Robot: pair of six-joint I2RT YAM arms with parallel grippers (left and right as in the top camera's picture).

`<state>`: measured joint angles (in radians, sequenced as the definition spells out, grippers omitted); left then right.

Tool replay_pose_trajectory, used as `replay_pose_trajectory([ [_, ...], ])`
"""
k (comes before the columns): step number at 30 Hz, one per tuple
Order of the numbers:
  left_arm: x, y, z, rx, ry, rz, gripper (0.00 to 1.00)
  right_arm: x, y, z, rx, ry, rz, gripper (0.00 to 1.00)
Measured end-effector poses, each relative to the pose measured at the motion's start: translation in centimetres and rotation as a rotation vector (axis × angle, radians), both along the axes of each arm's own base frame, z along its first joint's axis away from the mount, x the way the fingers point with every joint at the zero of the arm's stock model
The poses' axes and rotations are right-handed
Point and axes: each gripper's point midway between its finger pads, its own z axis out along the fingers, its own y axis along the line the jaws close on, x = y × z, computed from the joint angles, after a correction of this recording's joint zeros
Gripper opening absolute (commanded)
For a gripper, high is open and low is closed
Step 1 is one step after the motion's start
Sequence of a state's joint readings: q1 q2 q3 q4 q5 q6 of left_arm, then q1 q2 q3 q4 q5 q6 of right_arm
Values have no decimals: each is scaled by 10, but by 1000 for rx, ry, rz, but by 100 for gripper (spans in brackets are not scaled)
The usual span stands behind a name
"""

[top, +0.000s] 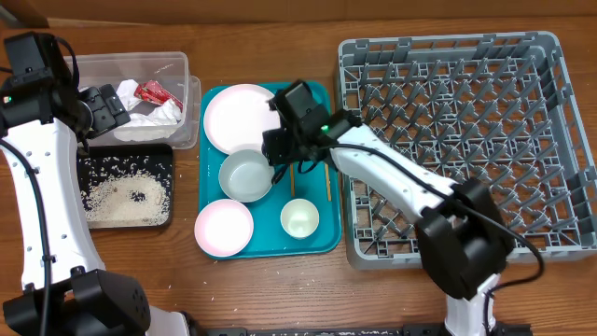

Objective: Sort waste into correct bins and load items into the dishwasher
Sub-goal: 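Reach the right gripper to the grey bowl and grasp its rim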

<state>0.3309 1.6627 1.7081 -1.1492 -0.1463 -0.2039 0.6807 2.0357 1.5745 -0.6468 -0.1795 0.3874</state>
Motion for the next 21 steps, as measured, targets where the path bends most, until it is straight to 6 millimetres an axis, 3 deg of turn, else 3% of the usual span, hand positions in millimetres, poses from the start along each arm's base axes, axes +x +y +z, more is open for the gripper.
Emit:
replay_pose_trajectory([
  [4,0,0,0,0,0,0,100,-6,1,-17,-6,57,-5,43],
  [17,0,0,0,0,0,0,100,-23,12,-30,-9,123,-7,31],
  [21,0,0,0,0,0,0,100,-25,12,-39,-16,148,-21,17],
])
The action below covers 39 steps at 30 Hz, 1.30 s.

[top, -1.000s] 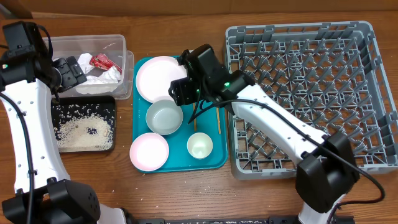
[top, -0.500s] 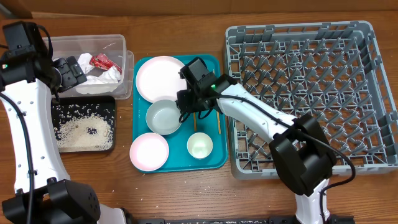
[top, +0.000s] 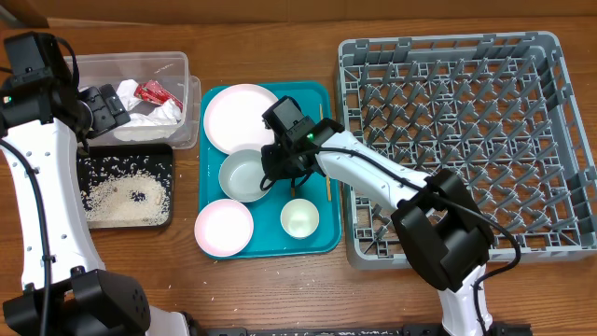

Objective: Sort waste into correct bins and load items into the dishwasher
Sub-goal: 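Reach the right gripper to the grey bowl and grasp its rim, then carry the grey bowl right and place it upright in the rack's back corner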

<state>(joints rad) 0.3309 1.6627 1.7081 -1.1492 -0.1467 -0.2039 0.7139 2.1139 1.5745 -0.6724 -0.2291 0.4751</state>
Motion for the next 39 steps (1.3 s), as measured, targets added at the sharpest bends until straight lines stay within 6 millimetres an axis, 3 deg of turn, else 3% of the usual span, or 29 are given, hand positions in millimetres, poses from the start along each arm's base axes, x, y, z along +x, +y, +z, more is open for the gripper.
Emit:
replay_pose_trajectory([
  [3,0,0,0,0,0,0,100,0,0,-1,1,6,-12,4],
  [14,0,0,0,0,0,0,100,-1,-1,3,-10,20,-20,4],
  [18,0,0,0,0,0,0,100,12,-7,32,-69,-25,-39,4],
  [19,0,0,0,0,0,0,100,21,-13,48,-104,-72,-60,4],
  [20,0,0,0,0,0,0,100,37,-23,77,-149,-166,-102,4],
  [22,0,0,0,0,0,0,100,55,-36,115,-183,-284,-162,4],
  [24,0,0,0,0,0,0,100,80,-64,176,-239,-491,-285,4],
  [26,0,0,0,0,0,0,100,99,-104,239,-335,-712,-430,4],
  [27,0,0,0,0,0,0,100,101,-115,254,-364,-763,-470,4],
  [29,0,0,0,0,0,0,100,105,-156,295,-510,-910,-603,4],
  [31,0,0,0,0,0,0,100,107,-181,309,-644,-975,-672,4],
  [34,0,0,0,0,0,0,100,116,-203,307,-807,-1002,-709,4],
  [39,0,0,0,0,0,0,100,149,-245,256,-1147,-903,-622,4],
])
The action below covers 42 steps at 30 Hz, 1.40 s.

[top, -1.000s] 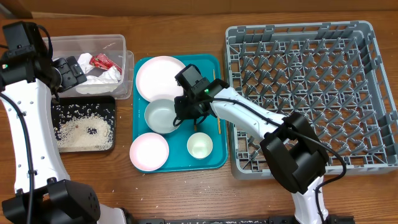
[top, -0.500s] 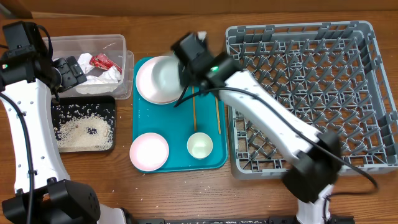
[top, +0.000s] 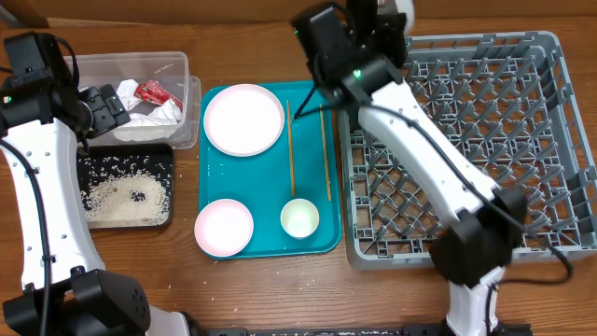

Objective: Sort waste into correct bins and load items into the dishwasher
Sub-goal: 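Carry the grey bowl right and place it upright in the rack's back corner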

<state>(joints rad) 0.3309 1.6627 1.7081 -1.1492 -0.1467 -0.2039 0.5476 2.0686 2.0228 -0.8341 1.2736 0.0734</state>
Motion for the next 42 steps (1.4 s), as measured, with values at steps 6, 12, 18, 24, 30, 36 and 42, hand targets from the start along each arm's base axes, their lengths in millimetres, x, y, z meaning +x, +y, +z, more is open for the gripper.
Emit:
replay_pose_trajectory([
  [6,0,0,0,0,0,0,100,25,-41,-57,-150,151,-108,4],
  [12,0,0,0,0,0,0,100,36,-35,-75,-155,168,-88,4],
  [18,0,0,0,0,0,0,100,44,-23,-91,-173,199,-54,4],
  [24,0,0,0,0,0,0,100,47,-22,-109,-202,242,-48,4],
  [30,0,0,0,0,0,0,100,45,-13,-109,-203,244,-30,4],
  [36,0,0,0,0,0,0,100,42,4,-112,-201,256,12,4],
  [42,0,0,0,0,0,-1,100,34,15,-117,-226,305,43,20],
])
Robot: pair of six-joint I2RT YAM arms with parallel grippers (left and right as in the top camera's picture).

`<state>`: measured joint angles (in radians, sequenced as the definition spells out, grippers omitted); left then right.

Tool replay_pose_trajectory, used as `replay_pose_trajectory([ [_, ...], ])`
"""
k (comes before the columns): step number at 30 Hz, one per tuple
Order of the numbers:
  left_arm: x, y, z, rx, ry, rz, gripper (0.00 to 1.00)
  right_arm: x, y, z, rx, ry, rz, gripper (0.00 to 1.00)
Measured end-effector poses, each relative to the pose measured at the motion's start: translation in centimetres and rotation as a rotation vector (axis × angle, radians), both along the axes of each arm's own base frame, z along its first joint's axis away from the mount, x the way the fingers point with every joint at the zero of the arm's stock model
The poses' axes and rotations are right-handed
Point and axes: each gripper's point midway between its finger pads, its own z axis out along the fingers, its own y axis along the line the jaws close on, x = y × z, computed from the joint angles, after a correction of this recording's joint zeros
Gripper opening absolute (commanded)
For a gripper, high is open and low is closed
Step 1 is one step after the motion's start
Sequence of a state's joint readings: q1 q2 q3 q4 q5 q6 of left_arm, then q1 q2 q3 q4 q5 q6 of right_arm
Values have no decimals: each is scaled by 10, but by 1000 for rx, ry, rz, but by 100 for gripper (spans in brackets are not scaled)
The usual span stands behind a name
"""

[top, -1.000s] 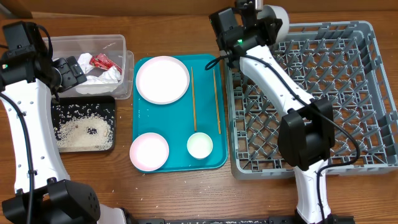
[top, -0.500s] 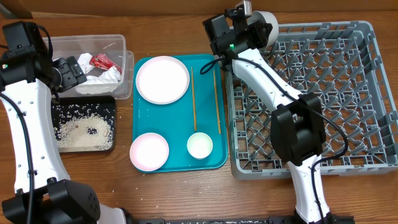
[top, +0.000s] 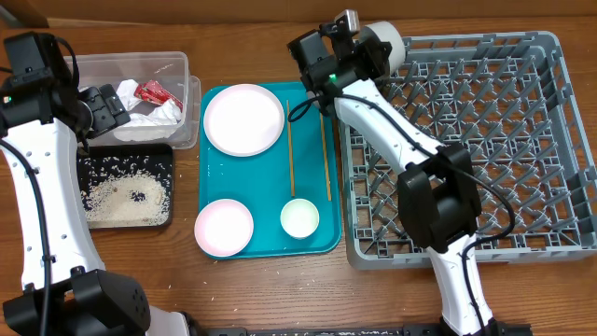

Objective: Sort waste into correct bins and load items into the dishwasher
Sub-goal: 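Carry the grey bowl right and place it upright in the rack's back corner, then move the right gripper back and grasp the pink-rimmed bowl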

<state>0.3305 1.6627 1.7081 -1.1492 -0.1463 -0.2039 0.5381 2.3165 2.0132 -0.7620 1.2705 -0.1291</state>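
Note:
My right gripper (top: 357, 44) is shut on the grey-white bowl (top: 382, 39), which is tipped on its side over the far left corner of the grey dish rack (top: 466, 140). On the teal tray (top: 270, 245) lie a white plate (top: 243, 119), a pink plate (top: 224, 227), a small pale cup (top: 299, 217) and two chopsticks (top: 290, 149). My left gripper (top: 110, 105) hangs over the clear waste bin (top: 182, 70); its jaws cannot be made out.
The clear bin holds crumpled white paper and a red wrapper (top: 157, 92). In front of it is a black tray (top: 126, 187) with scattered rice. The rack's tines fill the table's right half.
My right gripper with the bowl has come down and forward: the bowl was mostly out of frame at the top edge and now shows on its side at the rack's far left corner. The left arm is unchanged.
My right gripper was above the grey-white bowl on the tray, then down at the bowl's rim. Then the bowl was gone from the tray, held high over the rack's corner. Now it is lower at that corner. My left arm stayed over the waste bin throughout.

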Motion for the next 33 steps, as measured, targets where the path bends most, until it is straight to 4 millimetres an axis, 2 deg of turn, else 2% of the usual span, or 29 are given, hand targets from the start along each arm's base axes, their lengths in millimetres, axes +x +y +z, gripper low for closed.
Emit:
replay_pose_trajectory([
  [2,0,0,0,0,0,1,100,-4,7,-3,-10,30,20,28],
  [3,0,0,0,0,0,1,100,-5,10,-4,-16,41,28,36],
  [4,0,0,0,0,0,0,100,-8,17,-5,-18,50,45,49],
  [7,0,0,0,0,0,0,100,-16,42,-5,-19,52,94,69],
  [10,0,0,0,0,0,0,100,-21,59,-5,-23,56,129,83],
  [14,0,0,0,0,0,0,100,-29,79,-6,-16,57,171,88],
  [17,0,0,0,0,0,0,100,-29,91,-7,23,76,209,88],
  [21,0,0,0,0,0,1,100,-38,113,-14,181,183,327,90],
  [23,0,0,0,1,0,0,100,-55,134,-18,359,294,427,91],
  [26,0,0,0,0,0,0,100,-87,168,-5,633,406,550,85],
  [28,0,0,0,0,0,0,100,-116,192,5,837,511,620,79],
  [30,0,0,0,0,0,1,100,-138,205,6,941,600,651,78],
  [33,0,0,0,0,0,0,100,-165,222,-8,1045,728,670,78],
])
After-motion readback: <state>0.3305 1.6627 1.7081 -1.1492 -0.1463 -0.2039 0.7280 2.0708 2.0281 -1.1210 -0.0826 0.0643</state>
